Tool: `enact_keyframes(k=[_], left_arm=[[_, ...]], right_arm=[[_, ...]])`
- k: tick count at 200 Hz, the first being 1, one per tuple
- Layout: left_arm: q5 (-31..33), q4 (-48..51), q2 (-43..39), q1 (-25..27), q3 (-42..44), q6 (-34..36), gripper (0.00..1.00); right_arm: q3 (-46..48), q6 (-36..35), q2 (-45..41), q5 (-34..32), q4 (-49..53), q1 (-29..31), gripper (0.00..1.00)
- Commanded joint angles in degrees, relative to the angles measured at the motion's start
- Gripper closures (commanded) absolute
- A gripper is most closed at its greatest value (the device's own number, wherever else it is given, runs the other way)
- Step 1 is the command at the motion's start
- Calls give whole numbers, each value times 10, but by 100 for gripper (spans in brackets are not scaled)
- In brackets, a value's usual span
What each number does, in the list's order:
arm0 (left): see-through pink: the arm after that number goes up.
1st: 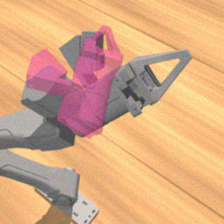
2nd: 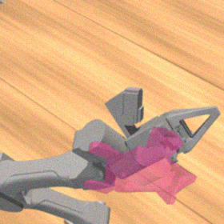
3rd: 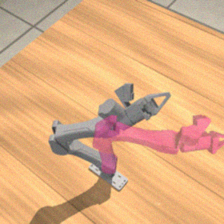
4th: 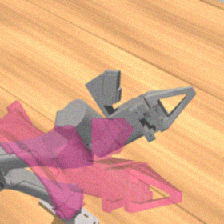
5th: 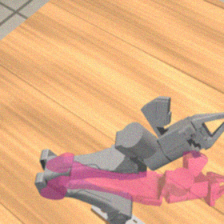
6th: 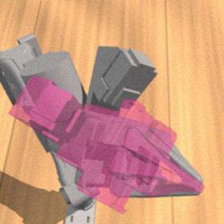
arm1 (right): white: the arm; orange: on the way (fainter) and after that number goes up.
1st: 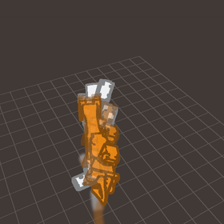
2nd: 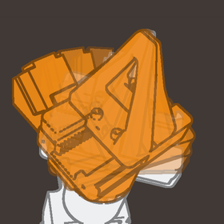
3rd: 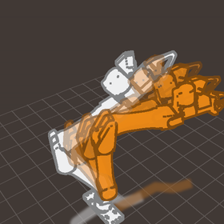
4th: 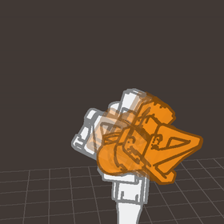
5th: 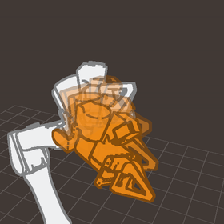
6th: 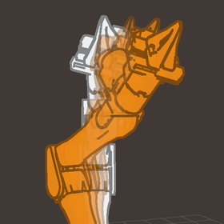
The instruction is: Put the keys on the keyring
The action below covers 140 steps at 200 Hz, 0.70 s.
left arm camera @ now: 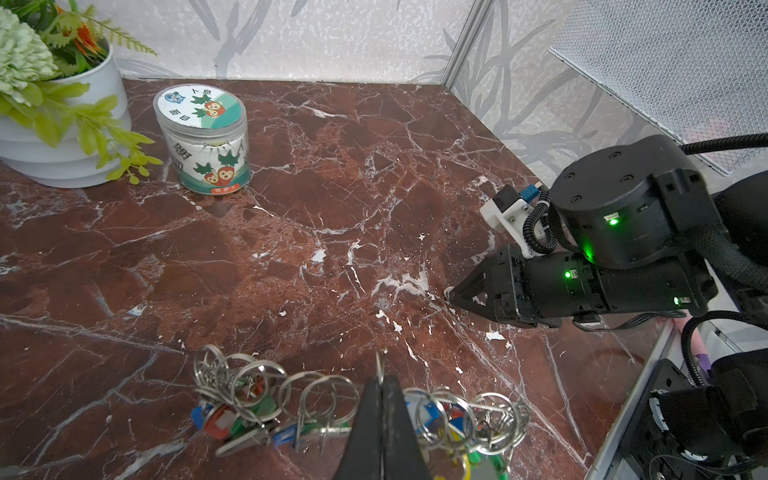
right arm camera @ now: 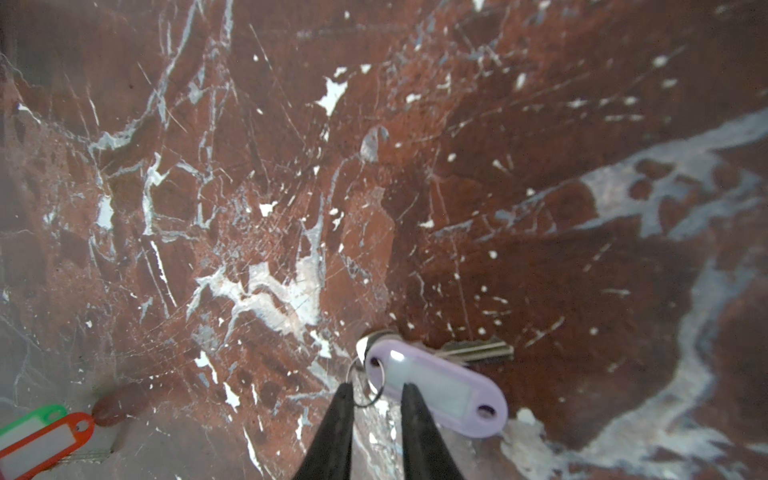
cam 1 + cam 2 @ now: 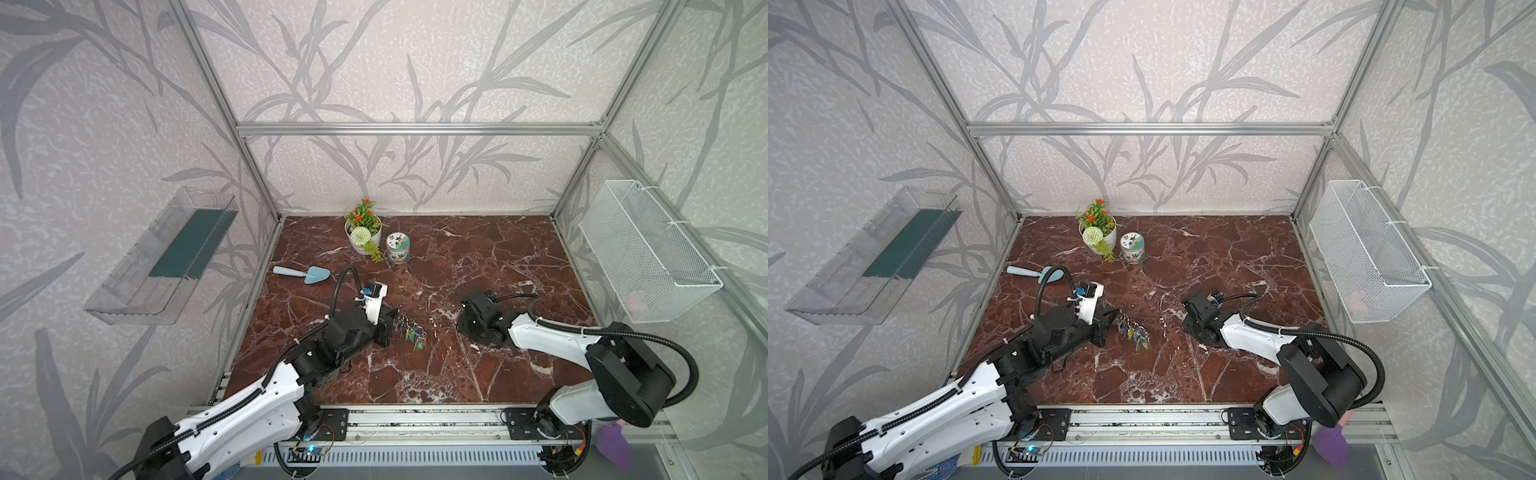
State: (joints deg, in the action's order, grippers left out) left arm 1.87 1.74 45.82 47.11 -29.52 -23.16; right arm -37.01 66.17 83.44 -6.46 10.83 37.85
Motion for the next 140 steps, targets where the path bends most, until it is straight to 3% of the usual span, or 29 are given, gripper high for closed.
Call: enact_keyframes(k=[1,140], left_arm=[[3,-43,-8,-3,-10,-3,100],[3,-43,-11,-3,-7,-3,100]], right_arm=[[-10,4,4,-3,14,3,80],[-32,-4,10,-10,15,17,78]])
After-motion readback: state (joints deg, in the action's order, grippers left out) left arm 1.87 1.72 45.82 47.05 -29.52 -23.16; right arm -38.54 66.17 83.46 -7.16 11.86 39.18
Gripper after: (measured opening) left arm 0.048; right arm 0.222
